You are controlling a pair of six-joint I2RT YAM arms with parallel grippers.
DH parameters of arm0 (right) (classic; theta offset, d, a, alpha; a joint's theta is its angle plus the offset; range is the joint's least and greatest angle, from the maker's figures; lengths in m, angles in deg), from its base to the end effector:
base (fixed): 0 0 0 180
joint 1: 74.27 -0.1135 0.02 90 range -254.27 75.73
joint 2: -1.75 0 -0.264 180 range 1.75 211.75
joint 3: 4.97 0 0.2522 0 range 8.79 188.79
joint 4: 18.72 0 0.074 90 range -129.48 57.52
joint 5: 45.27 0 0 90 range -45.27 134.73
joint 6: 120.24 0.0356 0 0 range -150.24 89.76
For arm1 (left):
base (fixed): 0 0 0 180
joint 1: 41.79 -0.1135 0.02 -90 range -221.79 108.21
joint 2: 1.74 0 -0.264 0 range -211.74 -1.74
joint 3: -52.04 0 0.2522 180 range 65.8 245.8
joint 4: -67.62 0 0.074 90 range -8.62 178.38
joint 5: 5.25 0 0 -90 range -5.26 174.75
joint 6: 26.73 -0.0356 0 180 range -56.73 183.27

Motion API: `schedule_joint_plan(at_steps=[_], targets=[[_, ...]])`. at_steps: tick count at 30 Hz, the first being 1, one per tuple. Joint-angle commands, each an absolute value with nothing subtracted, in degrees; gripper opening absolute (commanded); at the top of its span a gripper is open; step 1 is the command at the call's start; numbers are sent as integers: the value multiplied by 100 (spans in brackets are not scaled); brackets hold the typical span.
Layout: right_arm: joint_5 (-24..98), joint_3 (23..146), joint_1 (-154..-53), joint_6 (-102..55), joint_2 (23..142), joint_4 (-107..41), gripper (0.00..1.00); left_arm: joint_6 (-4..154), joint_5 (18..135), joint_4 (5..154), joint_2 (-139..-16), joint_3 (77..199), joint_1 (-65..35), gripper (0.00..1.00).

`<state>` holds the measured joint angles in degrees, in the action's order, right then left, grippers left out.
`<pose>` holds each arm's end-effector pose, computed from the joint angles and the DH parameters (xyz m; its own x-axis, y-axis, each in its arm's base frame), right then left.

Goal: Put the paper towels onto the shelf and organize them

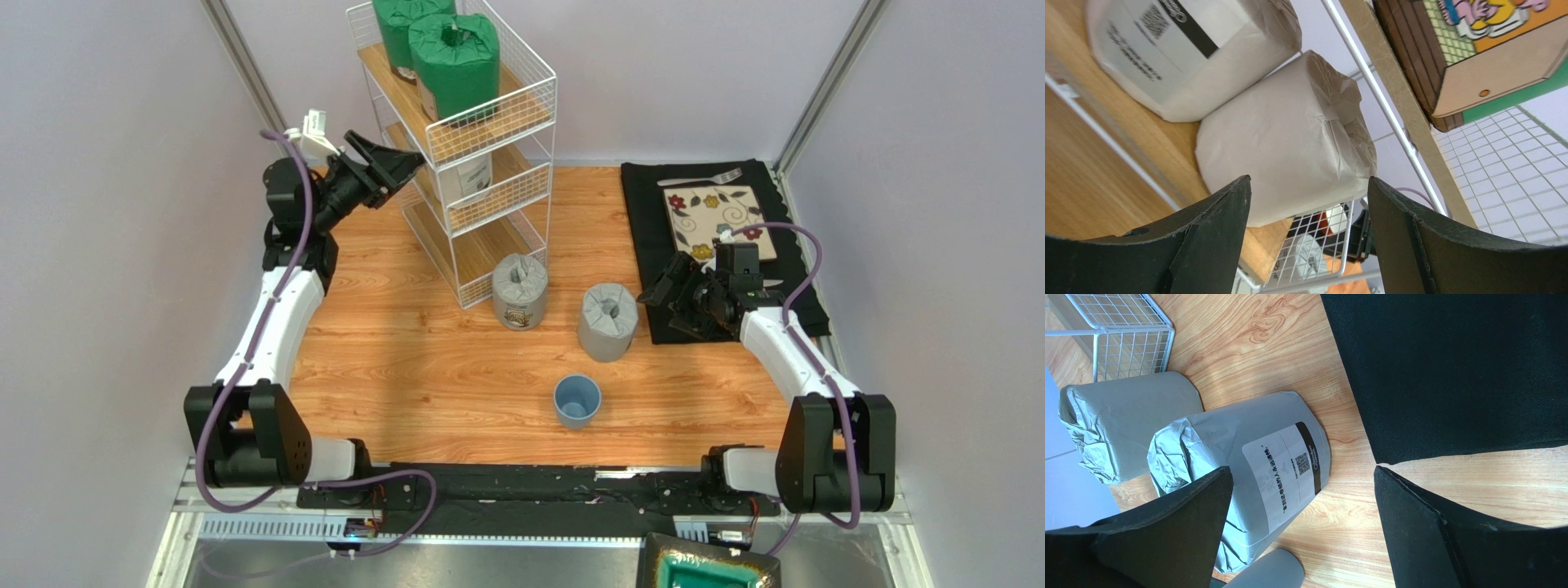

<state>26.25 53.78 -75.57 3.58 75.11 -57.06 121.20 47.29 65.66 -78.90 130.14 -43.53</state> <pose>0.2531 0.0170 0.2168 -0.7811 0.5103 -0.3598 0.2676 0.7942 0.5455 0.3161 -0.0121 0.3802 -0.4672 -0.6872 -0.5564 0.3524 0.4324 -0.8300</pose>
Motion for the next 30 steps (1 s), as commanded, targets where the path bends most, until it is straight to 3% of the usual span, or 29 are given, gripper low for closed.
schedule_joint_plan(at_steps=[1,8,13,21,30], targets=[[2663,5432,-7533,333,7496,-5621,89,11874,4713,6564,-7303,12821,-4654,78],[2654,5449,-7524,342,7505,-5621,89,11074,4704,7329,-6591,12339,-4795,78],[2671,5519,-7533,298,7488,-5665,89,9511,5388,8672,-5494,11802,-4576,80],[2628,5625,-7524,395,7549,-5674,88,9254,6698,8614,-4630,10176,-2327,83],[2689,5546,-7533,403,7356,-5727,88,9675,8086,7752,-5761,10061,-955,85]])
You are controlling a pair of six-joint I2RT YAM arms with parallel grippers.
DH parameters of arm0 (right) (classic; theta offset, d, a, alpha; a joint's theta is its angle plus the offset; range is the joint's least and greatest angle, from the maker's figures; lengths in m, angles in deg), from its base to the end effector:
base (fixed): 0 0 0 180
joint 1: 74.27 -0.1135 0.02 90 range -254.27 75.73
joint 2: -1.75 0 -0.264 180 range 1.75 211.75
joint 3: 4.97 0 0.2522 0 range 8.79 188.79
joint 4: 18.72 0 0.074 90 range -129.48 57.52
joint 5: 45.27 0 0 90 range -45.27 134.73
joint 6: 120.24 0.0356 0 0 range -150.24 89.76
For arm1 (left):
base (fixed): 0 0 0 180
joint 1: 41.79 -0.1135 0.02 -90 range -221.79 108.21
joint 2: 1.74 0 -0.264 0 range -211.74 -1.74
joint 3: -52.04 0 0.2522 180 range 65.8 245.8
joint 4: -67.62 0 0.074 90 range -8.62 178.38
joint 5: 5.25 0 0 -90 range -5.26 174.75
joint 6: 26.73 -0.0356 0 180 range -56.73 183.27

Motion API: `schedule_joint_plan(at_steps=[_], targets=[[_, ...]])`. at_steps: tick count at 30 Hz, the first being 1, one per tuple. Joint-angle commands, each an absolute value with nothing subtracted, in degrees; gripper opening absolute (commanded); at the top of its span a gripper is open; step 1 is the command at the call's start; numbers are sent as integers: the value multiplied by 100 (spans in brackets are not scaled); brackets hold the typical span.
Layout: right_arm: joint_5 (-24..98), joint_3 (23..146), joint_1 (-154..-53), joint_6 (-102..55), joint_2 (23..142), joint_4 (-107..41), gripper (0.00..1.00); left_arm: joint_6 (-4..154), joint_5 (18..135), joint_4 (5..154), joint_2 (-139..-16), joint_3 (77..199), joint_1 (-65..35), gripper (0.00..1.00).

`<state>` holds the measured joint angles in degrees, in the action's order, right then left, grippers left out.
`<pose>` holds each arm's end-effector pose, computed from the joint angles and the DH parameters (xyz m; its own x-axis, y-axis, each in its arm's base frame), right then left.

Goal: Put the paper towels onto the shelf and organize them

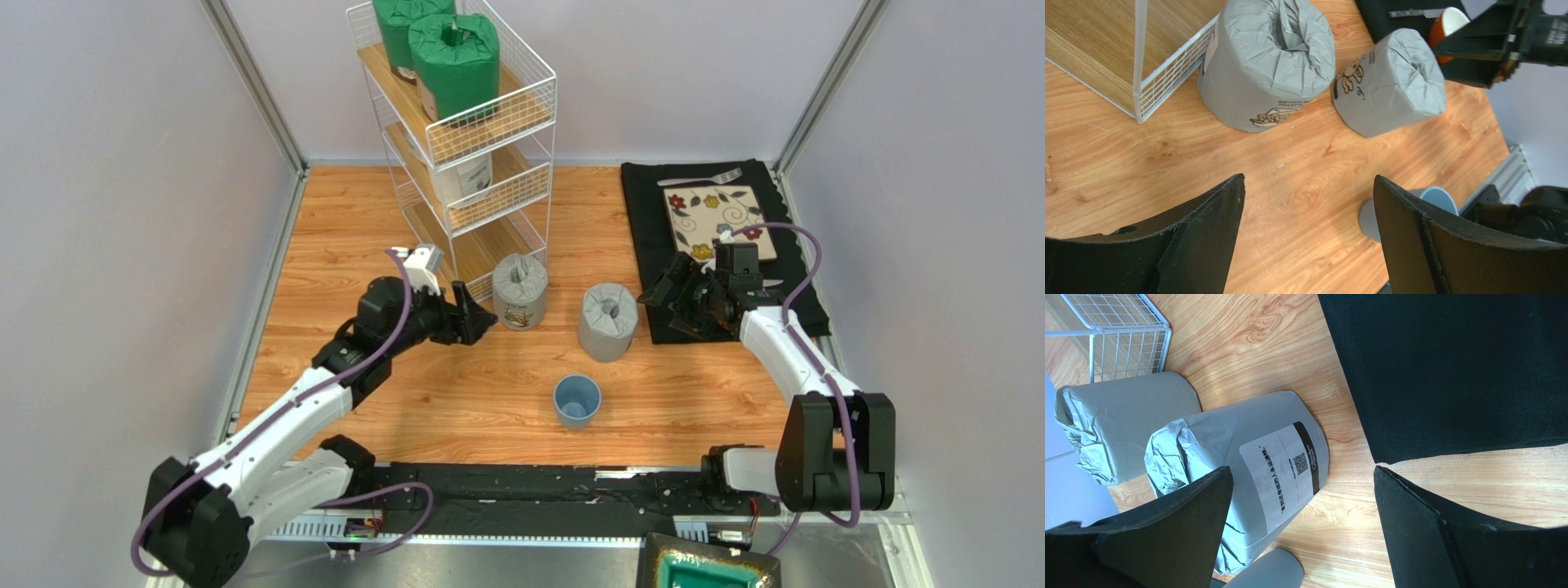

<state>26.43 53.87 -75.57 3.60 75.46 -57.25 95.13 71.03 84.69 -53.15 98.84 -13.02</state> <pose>0.2537 0.0169 0.2156 -0.7829 0.5111 -0.3548 0.2736 0.7950 0.5414 0.1779 -0.1073 0.2595 -0.6238 -0.2425 -0.7430 0.3903 0.7270 -0.5649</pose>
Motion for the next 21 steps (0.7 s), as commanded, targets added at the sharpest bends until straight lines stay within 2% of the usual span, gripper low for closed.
schedule_joint_plan(at_steps=[1,9,17,21], targets=[[2689,5520,-7533,421,7330,-5727,88,9780,8297,7664,-5868,10061,-797,85],[2689,5476,-7533,403,7329,-5700,88,10607,9519,6707,-7204,10333,-453,88],[2715,5440,-7524,342,7373,-5674,88,11205,10109,5565,-7485,10043,-444,89],[2680,5441,-7533,333,7452,-5621,88,11161,10162,5572,-7653,10183,-339,89]])
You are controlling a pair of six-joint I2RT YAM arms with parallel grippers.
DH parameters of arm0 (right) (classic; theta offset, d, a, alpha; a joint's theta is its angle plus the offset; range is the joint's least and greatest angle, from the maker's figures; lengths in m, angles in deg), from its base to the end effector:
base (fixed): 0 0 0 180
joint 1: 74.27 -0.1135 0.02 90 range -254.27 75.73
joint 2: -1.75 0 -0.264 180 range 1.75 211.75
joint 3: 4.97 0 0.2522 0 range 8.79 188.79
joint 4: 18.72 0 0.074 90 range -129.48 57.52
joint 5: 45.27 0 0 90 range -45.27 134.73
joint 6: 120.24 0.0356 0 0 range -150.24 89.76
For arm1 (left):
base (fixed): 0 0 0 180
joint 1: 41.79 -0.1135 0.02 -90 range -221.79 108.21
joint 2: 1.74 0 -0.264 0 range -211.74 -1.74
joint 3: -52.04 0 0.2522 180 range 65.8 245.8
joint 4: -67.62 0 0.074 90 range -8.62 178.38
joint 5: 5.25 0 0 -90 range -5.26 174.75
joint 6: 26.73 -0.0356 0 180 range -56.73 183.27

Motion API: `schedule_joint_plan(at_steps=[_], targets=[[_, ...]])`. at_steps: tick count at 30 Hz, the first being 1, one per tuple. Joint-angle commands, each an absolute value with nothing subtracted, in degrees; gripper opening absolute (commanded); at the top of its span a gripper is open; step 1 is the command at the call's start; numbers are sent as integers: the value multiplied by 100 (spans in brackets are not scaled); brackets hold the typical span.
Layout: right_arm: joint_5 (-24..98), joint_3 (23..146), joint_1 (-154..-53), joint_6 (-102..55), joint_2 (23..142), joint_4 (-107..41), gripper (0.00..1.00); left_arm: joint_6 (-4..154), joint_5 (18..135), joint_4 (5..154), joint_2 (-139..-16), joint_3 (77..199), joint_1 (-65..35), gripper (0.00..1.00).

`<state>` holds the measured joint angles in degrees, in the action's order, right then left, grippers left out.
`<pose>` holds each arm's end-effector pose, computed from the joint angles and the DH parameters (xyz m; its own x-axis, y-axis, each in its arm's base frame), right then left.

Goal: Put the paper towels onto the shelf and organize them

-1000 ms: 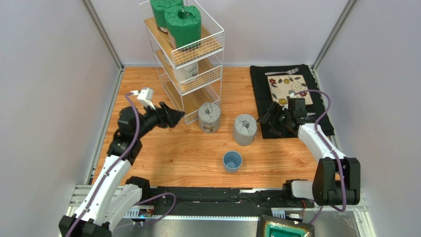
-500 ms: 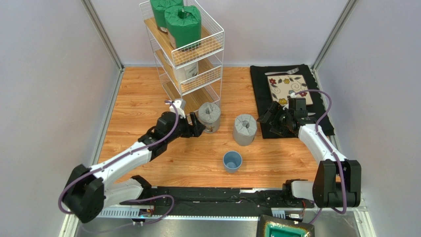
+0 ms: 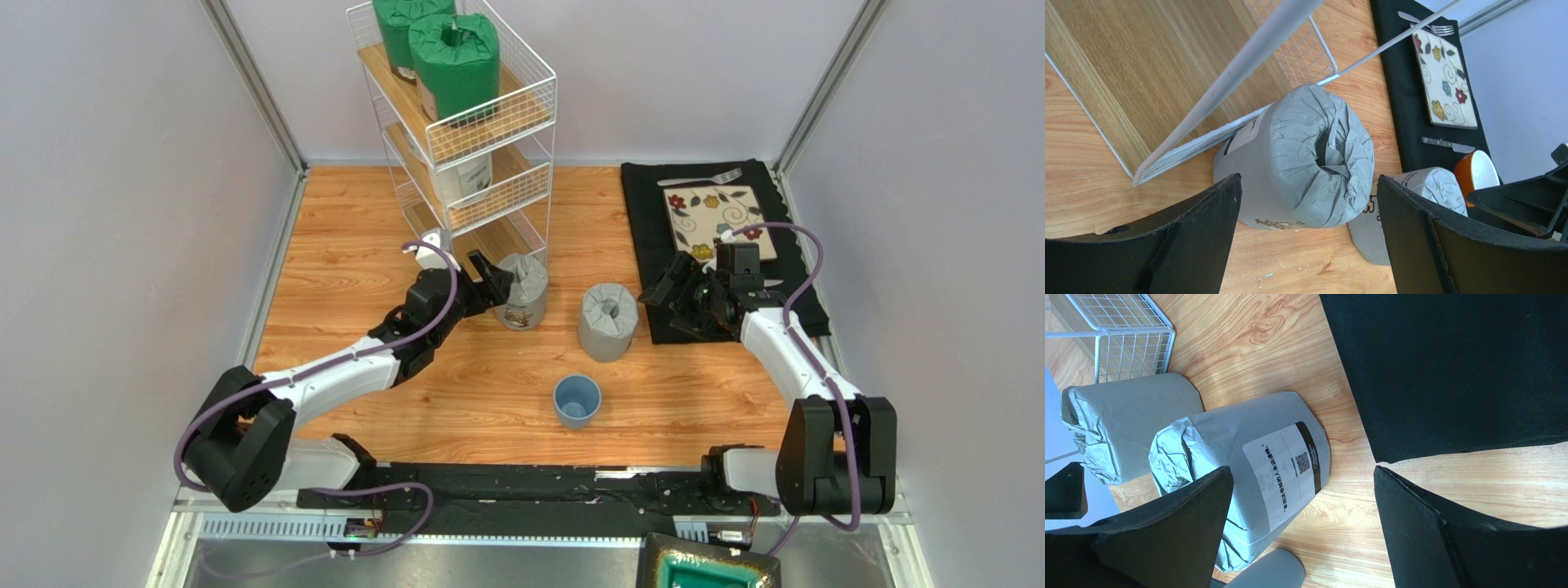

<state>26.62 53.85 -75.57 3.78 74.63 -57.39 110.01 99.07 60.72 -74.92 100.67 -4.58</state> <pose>0.2519 0.0168 0.2187 -0.7768 0.5143 -0.3635 0.2713 0.7941 0.5438 0.2255 -0.1601 0.2285 -0.4555 -0.5401 -0.7077 0.0971 0.7600 -0.6426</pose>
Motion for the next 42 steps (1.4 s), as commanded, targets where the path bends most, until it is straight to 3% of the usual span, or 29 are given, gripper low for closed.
schedule_joint_plan(at_steps=[1,36,42], targets=[[2680,5440,-7524,333,7470,-5595,88,11161,10223,5546,-7688,10184,-321,89],[2671,5467,-7480,210,7461,-5709,88,11601,11155,5387,-8672,10430,22,90],[2671,5493,-7480,184,7444,-5744,88,11601,11217,5475,-8717,10465,22,86]])
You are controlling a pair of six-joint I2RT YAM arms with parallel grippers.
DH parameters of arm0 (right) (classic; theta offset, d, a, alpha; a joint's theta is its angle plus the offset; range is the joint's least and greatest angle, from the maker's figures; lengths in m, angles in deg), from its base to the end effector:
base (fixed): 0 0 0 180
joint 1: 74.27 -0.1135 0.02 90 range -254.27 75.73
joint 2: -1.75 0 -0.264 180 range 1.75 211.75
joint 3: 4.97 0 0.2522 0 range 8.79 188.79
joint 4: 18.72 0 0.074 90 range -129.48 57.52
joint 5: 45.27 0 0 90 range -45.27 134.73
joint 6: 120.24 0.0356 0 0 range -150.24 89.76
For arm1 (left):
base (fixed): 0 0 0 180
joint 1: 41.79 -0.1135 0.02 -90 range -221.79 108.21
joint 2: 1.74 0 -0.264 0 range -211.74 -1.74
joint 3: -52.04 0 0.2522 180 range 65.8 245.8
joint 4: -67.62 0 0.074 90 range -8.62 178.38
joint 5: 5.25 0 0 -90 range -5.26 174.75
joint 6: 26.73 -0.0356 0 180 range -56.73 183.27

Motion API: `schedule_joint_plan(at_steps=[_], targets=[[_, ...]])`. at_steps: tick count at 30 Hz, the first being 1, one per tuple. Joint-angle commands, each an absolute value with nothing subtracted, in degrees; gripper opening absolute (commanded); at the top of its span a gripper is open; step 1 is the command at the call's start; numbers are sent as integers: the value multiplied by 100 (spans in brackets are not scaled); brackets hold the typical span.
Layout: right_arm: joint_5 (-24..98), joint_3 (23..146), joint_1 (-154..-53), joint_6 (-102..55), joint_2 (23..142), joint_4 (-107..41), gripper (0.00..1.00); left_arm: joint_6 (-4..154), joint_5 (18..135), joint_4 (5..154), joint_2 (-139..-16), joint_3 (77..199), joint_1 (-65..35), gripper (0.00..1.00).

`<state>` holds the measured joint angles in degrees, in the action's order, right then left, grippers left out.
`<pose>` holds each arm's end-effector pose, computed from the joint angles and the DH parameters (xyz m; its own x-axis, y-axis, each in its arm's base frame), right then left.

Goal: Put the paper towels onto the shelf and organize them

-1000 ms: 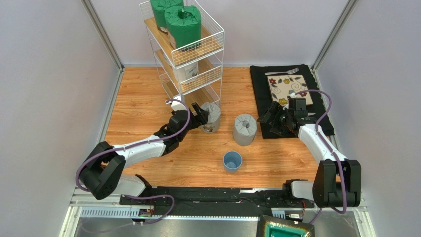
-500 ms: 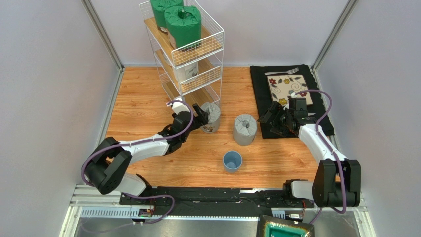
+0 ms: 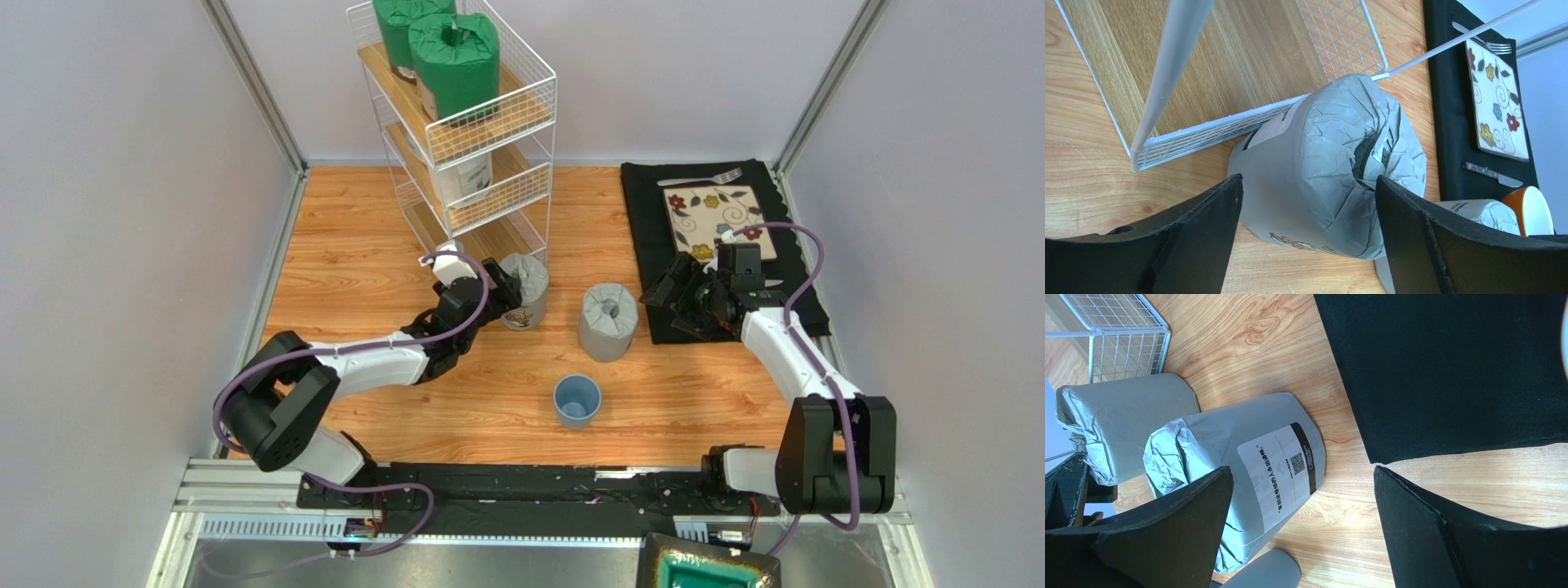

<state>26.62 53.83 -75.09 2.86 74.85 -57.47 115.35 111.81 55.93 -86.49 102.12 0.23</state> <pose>0.2523 0.0147 0.2176 -0.7789 0.5080 -0.3679 0.2685 0.8001 0.5364 0.2341 -0.1892 0.1917 -0.4030 -0.5825 -0.7059 -0.0537 0.7850 -0.6171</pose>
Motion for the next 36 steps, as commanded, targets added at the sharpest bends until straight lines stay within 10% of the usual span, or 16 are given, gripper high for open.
schedule_joint_plan(at_steps=[1,11,25,36], targets=[[2671,5493,-7480,192,7452,-5753,88,11601,11208,5501,-8717,10465,22,84],[2654,5449,-7480,201,7479,-5709,88,11636,10892,5431,-8436,10141,22,55],[2575,5423,-7480,289,7567,-5603,88,11706,10013,5738,-7144,9516,22,51],[2566,5388,-7480,298,7523,-5595,88,11855,10100,5722,-7081,9173,31,80]])
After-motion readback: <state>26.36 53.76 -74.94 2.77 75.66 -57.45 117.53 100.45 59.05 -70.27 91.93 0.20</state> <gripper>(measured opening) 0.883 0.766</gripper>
